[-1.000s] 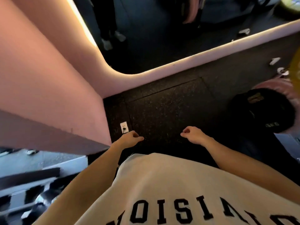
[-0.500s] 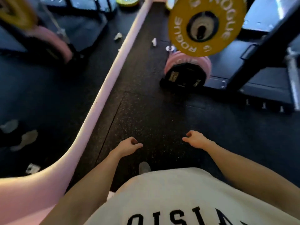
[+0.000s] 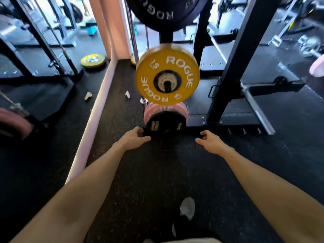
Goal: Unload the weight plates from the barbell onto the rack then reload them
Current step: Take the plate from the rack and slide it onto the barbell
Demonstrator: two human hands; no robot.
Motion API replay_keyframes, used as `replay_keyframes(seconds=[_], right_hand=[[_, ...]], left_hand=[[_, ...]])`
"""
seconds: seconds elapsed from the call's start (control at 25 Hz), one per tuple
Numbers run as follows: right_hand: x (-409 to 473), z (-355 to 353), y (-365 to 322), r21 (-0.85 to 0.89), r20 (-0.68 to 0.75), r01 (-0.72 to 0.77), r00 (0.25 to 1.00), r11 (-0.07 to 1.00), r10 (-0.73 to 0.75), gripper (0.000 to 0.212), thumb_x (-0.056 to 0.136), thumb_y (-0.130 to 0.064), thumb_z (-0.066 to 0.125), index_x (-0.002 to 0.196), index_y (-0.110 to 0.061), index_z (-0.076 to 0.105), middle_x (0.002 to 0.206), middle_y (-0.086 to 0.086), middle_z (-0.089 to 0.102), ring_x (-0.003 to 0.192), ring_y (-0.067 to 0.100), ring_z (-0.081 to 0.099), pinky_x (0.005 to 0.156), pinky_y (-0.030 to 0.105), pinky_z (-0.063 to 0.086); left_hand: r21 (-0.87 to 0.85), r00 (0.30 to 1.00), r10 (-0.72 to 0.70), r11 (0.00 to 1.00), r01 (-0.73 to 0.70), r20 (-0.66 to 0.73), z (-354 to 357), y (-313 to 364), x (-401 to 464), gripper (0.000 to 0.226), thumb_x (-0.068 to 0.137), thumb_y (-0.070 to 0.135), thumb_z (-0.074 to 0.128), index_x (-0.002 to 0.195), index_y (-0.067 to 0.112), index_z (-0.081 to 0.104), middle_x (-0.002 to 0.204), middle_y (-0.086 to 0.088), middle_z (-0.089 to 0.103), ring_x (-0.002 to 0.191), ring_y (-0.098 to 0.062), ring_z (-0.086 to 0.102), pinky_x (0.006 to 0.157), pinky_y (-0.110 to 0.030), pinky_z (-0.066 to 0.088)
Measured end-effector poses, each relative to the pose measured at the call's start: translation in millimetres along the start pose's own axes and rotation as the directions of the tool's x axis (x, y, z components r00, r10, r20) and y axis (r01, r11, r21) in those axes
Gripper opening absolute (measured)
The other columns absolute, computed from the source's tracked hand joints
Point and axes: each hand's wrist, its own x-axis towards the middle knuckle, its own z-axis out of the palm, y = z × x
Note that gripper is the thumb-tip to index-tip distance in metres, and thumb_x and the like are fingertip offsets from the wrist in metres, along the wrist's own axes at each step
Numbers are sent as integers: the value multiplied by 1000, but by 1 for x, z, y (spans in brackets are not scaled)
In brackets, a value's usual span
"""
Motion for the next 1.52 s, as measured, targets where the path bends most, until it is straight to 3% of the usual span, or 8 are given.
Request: replay_keyframes(seconds=[0.16,0.36,0.48,0.88,1.04,1.16,1.28,1.52], right_hand=[[65,-92,-57,-52,-130,104,985,993,-110,59,92,-44,60,142,-17,41,138,10,52,119,28,54,97,39,47],[127,-212,-133,-22,-255,275,928,961,-271,59,91,-43,62,140,-16,43,131,11,55,97,28,60,74,34,50],[145,-264,-170,-69,-304,346,886,936,-350,60,91,-44,61,141,-16,42,136,12,55,104,30,60,80,32,45],[213,-413,-314,-174,-516,545,659,820,-548,72,86,-42,68,143,-12,36,138,16,50,124,30,50,94,34,39],[252,-455,-369,-147,-595,617,569,773,-568,82,80,-41,75,144,-9,35,125,10,54,112,25,54,87,28,40],[285,-475,-397,-101,-629,621,566,777,-534,105,72,-45,81,151,-15,19,148,17,36,131,34,42,103,50,43],[321,-488,-419,-141,-669,517,579,844,-466,118,63,-58,81,152,-24,12,152,21,24,138,39,31,112,51,32],[372,-494,-441,0,-714,591,565,807,-414,136,44,-56,91,151,-22,14,151,10,33,137,27,37,113,37,31]], left_hand=[[8,965,167,986,-169,-202,-85,96,52,72,77,66,68,134,25,50,128,-2,61,107,-18,57,81,-29,40],[9,878,274,956,-294,-393,-177,199,96,68,83,55,71,135,17,50,130,-8,60,114,-26,58,89,-32,46],[66,819,294,951,-302,-492,-219,239,101,67,84,56,69,136,19,49,128,-7,58,116,-29,55,84,-32,40],[208,535,438,876,-436,-723,-405,325,159,71,77,49,79,131,10,53,130,-17,59,119,-32,55,86,-32,41],[165,537,397,889,-428,-745,-466,334,213,95,70,56,81,143,12,40,135,-20,51,122,-36,51,91,-39,44],[157,553,375,902,-401,-744,-489,338,255,116,59,67,82,147,10,33,146,-17,42,132,-35,43,104,-44,41],[126,566,372,896,-425,-736,-510,344,294,132,41,79,78,143,7,36,144,-15,45,132,-34,44,107,-52,40],[85,543,398,855,-511,-740,-537,355,342,104,46,81,79,127,20,59,118,-2,68,108,-22,63,89,-38,53]])
